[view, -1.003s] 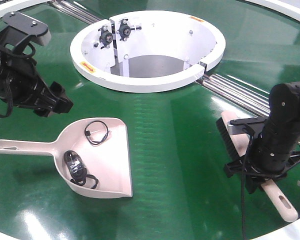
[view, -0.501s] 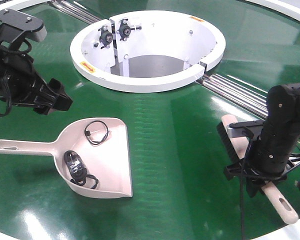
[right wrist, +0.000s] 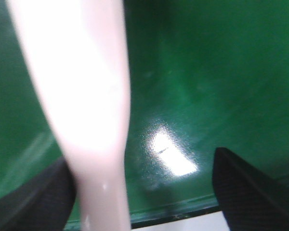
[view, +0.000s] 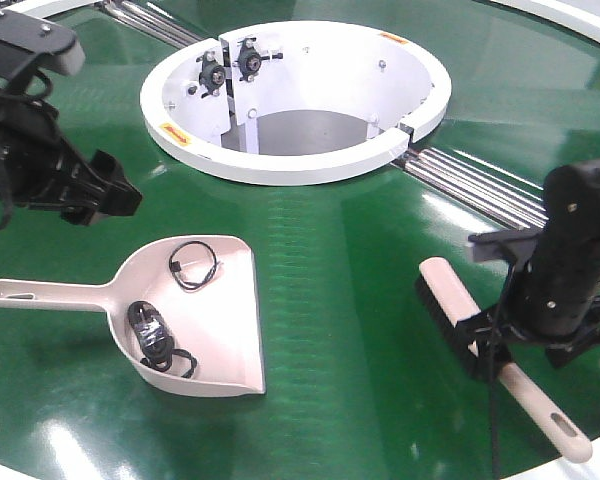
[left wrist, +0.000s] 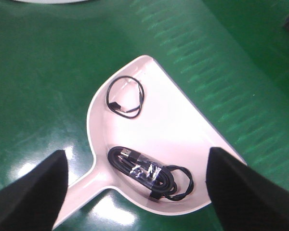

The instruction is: Clean and inspect green conveyor with broom and dustpan

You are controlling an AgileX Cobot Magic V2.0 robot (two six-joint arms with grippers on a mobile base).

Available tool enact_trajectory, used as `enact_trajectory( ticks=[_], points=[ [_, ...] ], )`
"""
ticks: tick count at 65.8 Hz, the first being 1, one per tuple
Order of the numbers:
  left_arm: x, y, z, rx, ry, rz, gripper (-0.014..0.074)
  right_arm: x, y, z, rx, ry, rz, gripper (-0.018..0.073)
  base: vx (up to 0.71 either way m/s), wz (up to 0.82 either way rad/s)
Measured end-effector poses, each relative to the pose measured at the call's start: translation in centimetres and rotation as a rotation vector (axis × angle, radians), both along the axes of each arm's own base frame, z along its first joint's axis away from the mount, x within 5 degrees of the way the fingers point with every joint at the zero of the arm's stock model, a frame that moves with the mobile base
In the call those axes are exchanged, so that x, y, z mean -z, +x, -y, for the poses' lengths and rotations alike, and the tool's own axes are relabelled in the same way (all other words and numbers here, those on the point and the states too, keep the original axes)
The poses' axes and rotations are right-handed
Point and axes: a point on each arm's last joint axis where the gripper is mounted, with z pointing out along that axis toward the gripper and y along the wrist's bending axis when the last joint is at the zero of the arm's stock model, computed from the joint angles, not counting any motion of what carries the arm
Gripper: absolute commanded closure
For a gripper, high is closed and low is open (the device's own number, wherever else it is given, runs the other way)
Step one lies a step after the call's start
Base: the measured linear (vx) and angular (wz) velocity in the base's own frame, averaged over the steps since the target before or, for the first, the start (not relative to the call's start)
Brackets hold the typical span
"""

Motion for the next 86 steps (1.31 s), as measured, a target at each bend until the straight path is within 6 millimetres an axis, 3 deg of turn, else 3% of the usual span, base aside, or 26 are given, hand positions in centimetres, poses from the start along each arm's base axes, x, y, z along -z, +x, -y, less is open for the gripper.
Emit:
enact_trajectory(
  ticks=[8, 19, 26, 33, 42, 51, 57, 69, 77, 82, 86],
  points=[
    [-2.4, -1.8, -0.6, -0.011, -0.04, 0.116, 0.0042, -4.4, -1.3, 0.1, 0.002, 0.046, 0.21, -0.0022, 0.0, 0.0],
    [-5.3, -5.1, -1.6, -0.029, -0.112, 0.338, 0.0042, -10.6, -5.5, 0.7, 0.001, 0.125, 0.552, -0.0022, 0.0, 0.0],
    [-5.1, -7.6, -2.5, -0.053, -0.169, 0.502, 0.0042, -13.3, -9.3, 1.3, -0.012, 0.163, 0.772, -0.0022, 0.0, 0.0],
    [-2.5, -9.7, -3.4, -0.082, -0.209, 0.614, 0.0042, -14.6, -13.5, 1.8, -0.051, 0.194, 0.972, -0.0022, 0.0, 0.0],
    [2.2, -12.4, -4.4, -0.106, -0.228, 0.661, 0.0042, -13.5, -18.1, 2.4, -0.115, 0.209, 1.164, -0.0022, 0.0, 0.0],
    [6.7, -15.0, -5.2, -0.148, -0.287, 0.656, 0.0042, -10.2, -21.7, 2.9, -0.128, 0.239, 1.351, -0.0022, 0.0, 0.0],
    [8.2, -17.0, -5.9, -0.187, -0.379, 0.703, 0.0042, -8.0, -23.3, 3.1, -0.113, 0.267, 1.455, -0.0022, 0.0, 0.0],
    [9.8, -20.1, -6.8, -0.189, -0.445, 0.823, 0.0042, -3.6, -24.0, 3.3, -0.097, 0.281, 1.501, -0.0022, 0.0, 0.0],
    [11.2, -20.4, -7.0, -0.176, -0.401, 0.83, 0.0069, -2.9, -23.8, 3.3, -0.091, 0.283, 1.511, 0.0024, 0.0, 0.0],
    [12.0, -20.3, -7.0, -0.164, -0.351, 0.807, 0.0185, -3.0, -23.8, 3.3, -0.09, 0.283, 1.523, 0.0133, 0.0, 0.0],
    [12.3, -20.3, -7.0, -0.158, -0.328, 0.797, 0.0321, -3.0, -23.8, 3.3, -0.09, 0.284, 1.526, 0.0282, 0.0, 0.0]
  ],
)
